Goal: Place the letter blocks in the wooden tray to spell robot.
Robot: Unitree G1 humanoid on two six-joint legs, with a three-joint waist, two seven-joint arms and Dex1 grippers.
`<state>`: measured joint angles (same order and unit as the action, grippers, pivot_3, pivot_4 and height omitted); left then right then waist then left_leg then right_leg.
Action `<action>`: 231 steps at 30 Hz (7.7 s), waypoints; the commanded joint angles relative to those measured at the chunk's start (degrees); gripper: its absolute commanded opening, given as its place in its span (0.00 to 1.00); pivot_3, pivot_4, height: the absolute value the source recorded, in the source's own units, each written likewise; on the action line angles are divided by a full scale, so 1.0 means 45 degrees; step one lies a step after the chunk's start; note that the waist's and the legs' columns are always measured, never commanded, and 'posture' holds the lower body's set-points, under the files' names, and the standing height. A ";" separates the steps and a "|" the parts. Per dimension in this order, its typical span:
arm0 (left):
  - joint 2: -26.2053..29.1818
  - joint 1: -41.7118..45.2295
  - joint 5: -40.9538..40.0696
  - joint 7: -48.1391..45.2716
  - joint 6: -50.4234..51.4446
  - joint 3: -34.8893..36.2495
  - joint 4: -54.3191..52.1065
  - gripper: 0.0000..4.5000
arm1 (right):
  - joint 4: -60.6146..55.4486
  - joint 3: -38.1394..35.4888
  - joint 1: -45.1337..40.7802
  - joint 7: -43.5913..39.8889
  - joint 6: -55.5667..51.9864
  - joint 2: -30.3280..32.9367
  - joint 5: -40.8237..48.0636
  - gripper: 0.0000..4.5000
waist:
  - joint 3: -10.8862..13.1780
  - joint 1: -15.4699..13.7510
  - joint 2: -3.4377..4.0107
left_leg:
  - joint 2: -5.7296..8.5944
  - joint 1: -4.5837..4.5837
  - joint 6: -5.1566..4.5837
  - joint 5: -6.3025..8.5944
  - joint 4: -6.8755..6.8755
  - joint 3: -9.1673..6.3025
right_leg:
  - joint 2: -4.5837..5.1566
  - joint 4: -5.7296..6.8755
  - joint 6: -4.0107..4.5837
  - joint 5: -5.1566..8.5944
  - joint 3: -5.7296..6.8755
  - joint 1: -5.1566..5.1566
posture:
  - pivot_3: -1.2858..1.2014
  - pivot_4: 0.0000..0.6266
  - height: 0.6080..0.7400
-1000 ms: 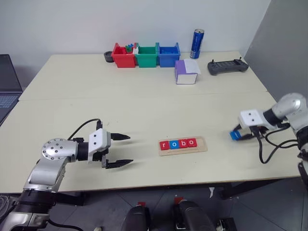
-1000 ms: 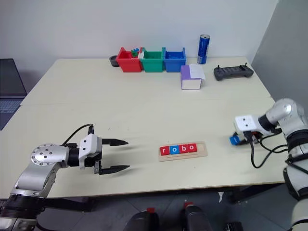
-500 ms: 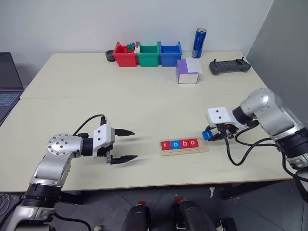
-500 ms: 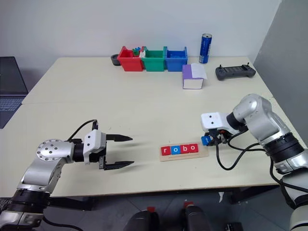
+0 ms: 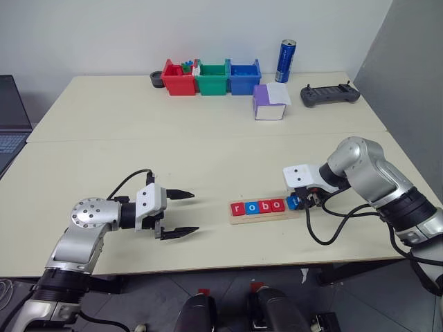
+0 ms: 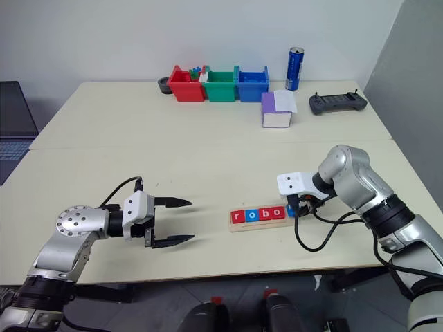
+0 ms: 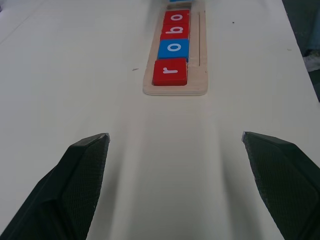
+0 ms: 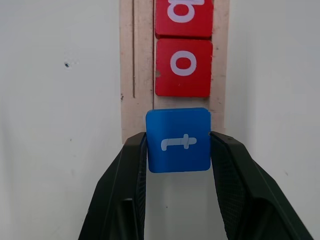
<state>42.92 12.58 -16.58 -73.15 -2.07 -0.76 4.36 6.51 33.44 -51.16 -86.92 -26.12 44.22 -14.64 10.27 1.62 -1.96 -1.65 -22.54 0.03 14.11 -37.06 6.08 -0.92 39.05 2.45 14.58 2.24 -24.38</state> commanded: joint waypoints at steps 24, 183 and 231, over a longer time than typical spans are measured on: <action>0.0039 -0.0216 -0.0231 0.0447 0.0271 0.0178 -0.0860 1.00 | 0.0612 0.0819 -0.0784 -0.0159 0.0020 -0.0843 -0.1076 0.32 | -0.0001 0.0020 -0.0002 | 0.0001 0.0000 0.0000 0.0000 -0.0002 -0.0002 | 0.0000 0.0003 0.0000 0.0000 0.0002 0.0001 | 0.52 0.24 1.00; 0.0143 0.0547 -0.0013 -0.0043 -0.0133 0.0114 0.0177 1.00 | -0.2681 -0.3165 0.1400 0.1525 -0.0435 0.0343 0.3670 0.09 | -0.0008 0.0020 -0.0014 | 0.0001 -0.0009 -0.0001 0.0000 0.0004 -0.0008 | -0.0003 -0.0003 -0.0002 0.0000 0.0006 -0.0004 | 0.52 0.24 1.00; 0.0510 -0.0557 -0.0272 0.0622 0.0569 0.0642 -0.1289 1.00 | 0.1819 -0.0519 0.0071 0.1474 0.2780 -0.4370 0.1859 0.99 | -0.0009 0.0007 -0.0015 | -0.0001 -0.0012 0.0000 -0.0001 -0.0008 -0.0021 | 0.0000 0.0007 -0.0002 -0.0003 0.0015 -0.0001 | 0.52 0.24 1.00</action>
<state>44.53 10.12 -16.76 -70.61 0.81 0.71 0.20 15.60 31.33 -49.23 -80.65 -12.92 24.80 -6.04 10.23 1.65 -2.03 -1.65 -22.59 0.04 14.11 -37.09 5.98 -0.92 39.08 2.44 14.57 2.31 -24.38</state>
